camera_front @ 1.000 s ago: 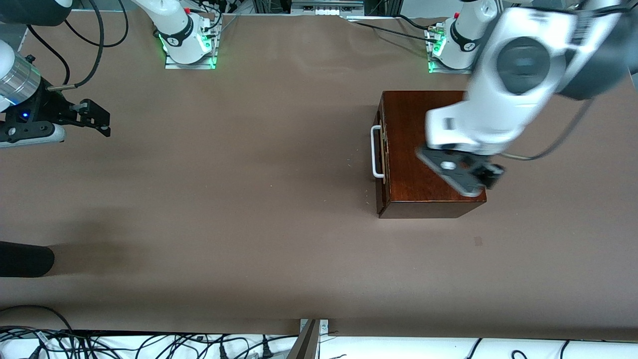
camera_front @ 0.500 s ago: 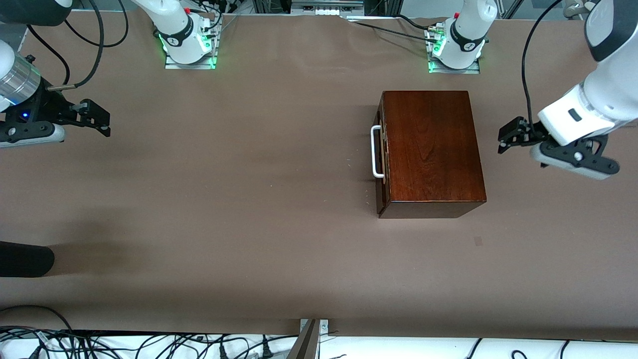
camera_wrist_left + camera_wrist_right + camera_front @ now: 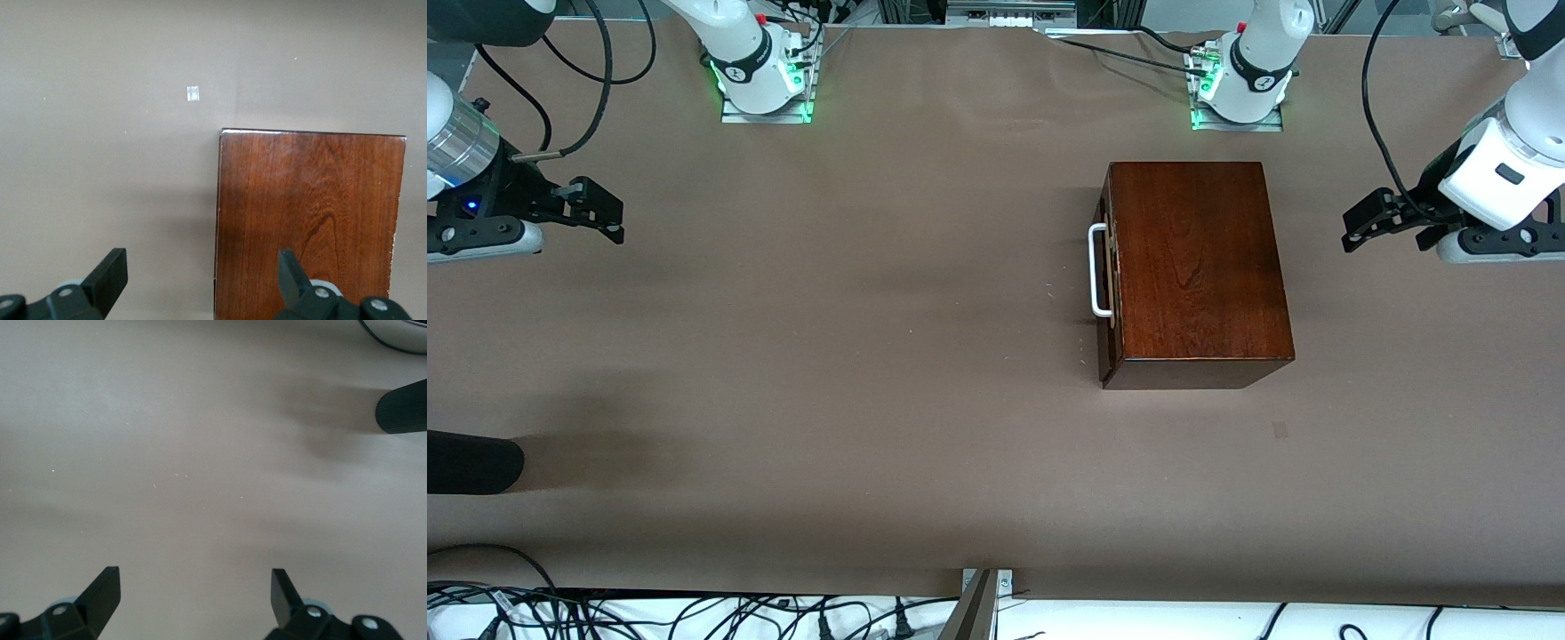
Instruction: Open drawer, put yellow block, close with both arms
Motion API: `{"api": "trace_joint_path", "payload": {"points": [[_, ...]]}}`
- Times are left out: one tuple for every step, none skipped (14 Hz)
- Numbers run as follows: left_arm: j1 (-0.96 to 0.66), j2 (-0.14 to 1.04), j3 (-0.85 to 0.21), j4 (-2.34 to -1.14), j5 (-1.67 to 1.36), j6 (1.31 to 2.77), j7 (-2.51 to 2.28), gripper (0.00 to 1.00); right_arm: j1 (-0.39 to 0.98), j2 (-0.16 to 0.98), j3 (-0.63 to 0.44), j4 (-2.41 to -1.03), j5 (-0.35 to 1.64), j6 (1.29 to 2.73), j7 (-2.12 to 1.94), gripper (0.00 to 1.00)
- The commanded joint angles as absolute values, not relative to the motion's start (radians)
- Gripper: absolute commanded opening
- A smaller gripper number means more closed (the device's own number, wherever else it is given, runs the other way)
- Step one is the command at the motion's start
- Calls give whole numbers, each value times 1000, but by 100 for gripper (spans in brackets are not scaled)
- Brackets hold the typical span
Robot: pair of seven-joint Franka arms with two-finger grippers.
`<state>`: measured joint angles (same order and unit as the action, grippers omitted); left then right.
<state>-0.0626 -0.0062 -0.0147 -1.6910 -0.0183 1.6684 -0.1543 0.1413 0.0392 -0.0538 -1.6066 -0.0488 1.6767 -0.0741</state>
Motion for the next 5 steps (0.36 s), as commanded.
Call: {"api": "trace_joint_path", "payload": {"points": [[-52,-31,-23,-1763,-21,1687,-169,100,130,46,-46,-1585,-46,1657,-66,100],[-51,-32,-23,-1761,-21,1687,-164,100,132,46,-46,-1585,-46,1657,-66,100],[-51,-34,-23,-1755,-21,1687,-164,100,132,46,-46,-1585,-46,1657,-66,100],[-49,-35,-23,-1753,-21,1687,-163,100,130,46,-46,-1585,-46,1657,-66,100],[-49,-37,-23,-1753,-21,1686,-164,100,130,46,-46,-1585,-46,1657,-66,100]]}}
